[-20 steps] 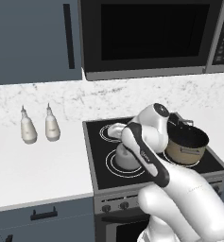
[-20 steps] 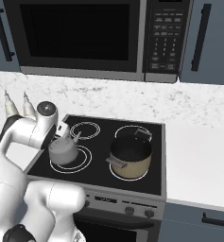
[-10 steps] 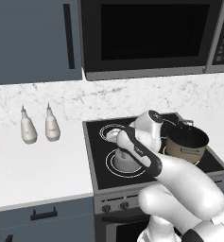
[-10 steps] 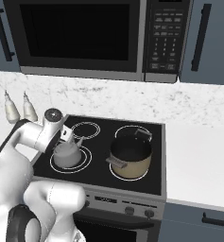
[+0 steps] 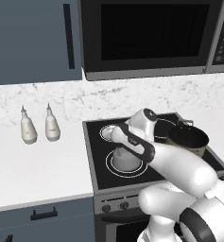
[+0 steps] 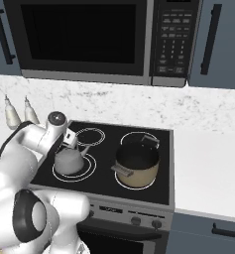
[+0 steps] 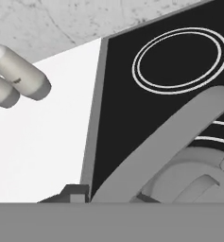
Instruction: Pick the kettle from the counter and place it on a stove burner. Then turn the burner on.
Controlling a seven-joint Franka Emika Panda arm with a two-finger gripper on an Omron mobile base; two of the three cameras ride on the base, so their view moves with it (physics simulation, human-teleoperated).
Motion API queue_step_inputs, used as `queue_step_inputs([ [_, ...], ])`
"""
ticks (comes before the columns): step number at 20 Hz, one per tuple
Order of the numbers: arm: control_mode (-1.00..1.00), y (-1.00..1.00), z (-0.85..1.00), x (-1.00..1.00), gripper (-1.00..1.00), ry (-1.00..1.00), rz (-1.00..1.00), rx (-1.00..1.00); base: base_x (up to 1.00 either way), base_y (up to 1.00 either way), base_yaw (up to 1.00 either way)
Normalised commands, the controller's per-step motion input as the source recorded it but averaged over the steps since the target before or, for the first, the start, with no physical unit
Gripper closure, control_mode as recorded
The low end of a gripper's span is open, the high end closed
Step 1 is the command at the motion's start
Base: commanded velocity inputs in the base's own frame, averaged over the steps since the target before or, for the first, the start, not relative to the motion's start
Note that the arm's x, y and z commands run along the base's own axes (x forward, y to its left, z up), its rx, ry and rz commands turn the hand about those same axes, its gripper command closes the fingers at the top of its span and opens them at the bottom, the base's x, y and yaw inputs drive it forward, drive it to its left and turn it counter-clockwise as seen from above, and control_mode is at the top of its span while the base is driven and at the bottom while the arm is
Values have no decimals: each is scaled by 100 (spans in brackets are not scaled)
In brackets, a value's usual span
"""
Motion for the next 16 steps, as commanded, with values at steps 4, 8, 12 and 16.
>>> queue_step_inputs([
  [4, -100, -18, -29, 0, 100, 0, 0, 0, 0, 0, 0],
  [8, -100, -37, -32, -18, -100, 0, 0, 0, 0, 0, 0],
  [12, -100, -32, -22, -21, -100, -2, 0, 0, 0, 0, 0],
  [16, -100, -4, -2, -23, -100, -10, 0, 0, 0, 0, 0],
])
